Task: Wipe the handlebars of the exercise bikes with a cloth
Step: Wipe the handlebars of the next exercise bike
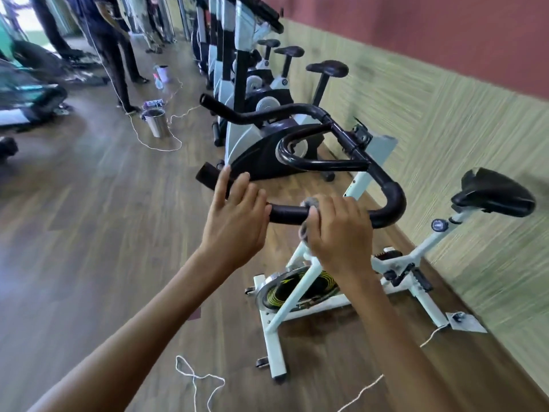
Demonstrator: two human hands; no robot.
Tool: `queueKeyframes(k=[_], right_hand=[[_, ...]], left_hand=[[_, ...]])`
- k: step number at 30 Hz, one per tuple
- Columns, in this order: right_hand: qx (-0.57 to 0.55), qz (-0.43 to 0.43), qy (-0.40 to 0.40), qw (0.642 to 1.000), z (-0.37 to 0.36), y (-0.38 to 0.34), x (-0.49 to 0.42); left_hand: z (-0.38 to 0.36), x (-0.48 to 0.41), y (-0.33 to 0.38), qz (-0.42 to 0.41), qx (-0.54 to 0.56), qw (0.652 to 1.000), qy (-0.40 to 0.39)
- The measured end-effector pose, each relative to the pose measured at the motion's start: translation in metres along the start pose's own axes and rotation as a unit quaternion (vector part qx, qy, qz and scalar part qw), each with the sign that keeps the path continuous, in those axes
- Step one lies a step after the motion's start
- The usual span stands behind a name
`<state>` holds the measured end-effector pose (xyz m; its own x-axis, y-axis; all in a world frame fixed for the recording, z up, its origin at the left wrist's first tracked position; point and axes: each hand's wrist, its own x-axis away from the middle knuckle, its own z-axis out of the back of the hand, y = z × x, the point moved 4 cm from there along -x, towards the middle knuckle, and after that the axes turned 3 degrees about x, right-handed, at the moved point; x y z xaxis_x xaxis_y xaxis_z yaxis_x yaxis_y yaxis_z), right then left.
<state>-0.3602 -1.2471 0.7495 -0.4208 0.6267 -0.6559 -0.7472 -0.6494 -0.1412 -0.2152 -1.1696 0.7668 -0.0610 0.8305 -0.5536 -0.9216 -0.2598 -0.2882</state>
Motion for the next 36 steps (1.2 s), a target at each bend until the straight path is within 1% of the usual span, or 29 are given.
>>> queueKeyframes(k=[2, 5, 10, 13, 16, 21, 23, 28, 30, 33, 36], right_hand=[[0.006, -0.006, 0.011, 1.0, 0.003, 0.017, -0.002], [0.017, 0.003, 0.038, 0.999, -0.002, 0.022, -0.001], [0.013, 0.045, 0.166, 0.985, -0.01, 0.027, 0.012], [0.016, 0.079, 0.244, 0.966, -0.021, 0.03, 0.022], [0.029, 0.102, 0.324, 0.94, -0.032, 0.034, 0.026], [0.046, 0.125, 0.431, 0.892, -0.044, 0.039, 0.027], [0.053, 0.127, 0.449, 0.883, -0.044, 0.039, 0.025], [0.073, 0.146, 0.449, 0.878, -0.043, 0.041, 0.024], [0.075, 0.155, 0.45, 0.876, -0.044, 0.042, 0.024], [0.068, 0.162, 0.467, 0.867, -0.047, 0.043, 0.025], [0.043, 0.148, 0.489, 0.859, -0.05, 0.04, 0.024]], left_hand=[[-0.007, 0.0, 0.013, -0.012, 0.013, 1.0, 0.014], [-0.014, 0.003, 0.015, -0.017, 0.04, 0.996, 0.078], [-0.027, 0.007, 0.016, -0.012, 0.065, 0.979, 0.195], [-0.036, 0.011, 0.015, -0.015, 0.071, 0.961, 0.268], [-0.046, 0.012, 0.018, -0.028, 0.072, 0.94, 0.333], [-0.057, 0.01, 0.016, -0.048, 0.057, 0.911, 0.405], [-0.057, 0.009, 0.015, -0.064, 0.054, 0.905, 0.417], [-0.06, 0.007, 0.011, -0.074, 0.044, 0.888, 0.451], [-0.059, 0.007, 0.006, -0.093, 0.042, 0.888, 0.448], [-0.061, 0.009, -0.008, -0.134, 0.059, 0.894, 0.424], [-0.066, 0.012, -0.019, -0.147, 0.047, 0.889, 0.431]])
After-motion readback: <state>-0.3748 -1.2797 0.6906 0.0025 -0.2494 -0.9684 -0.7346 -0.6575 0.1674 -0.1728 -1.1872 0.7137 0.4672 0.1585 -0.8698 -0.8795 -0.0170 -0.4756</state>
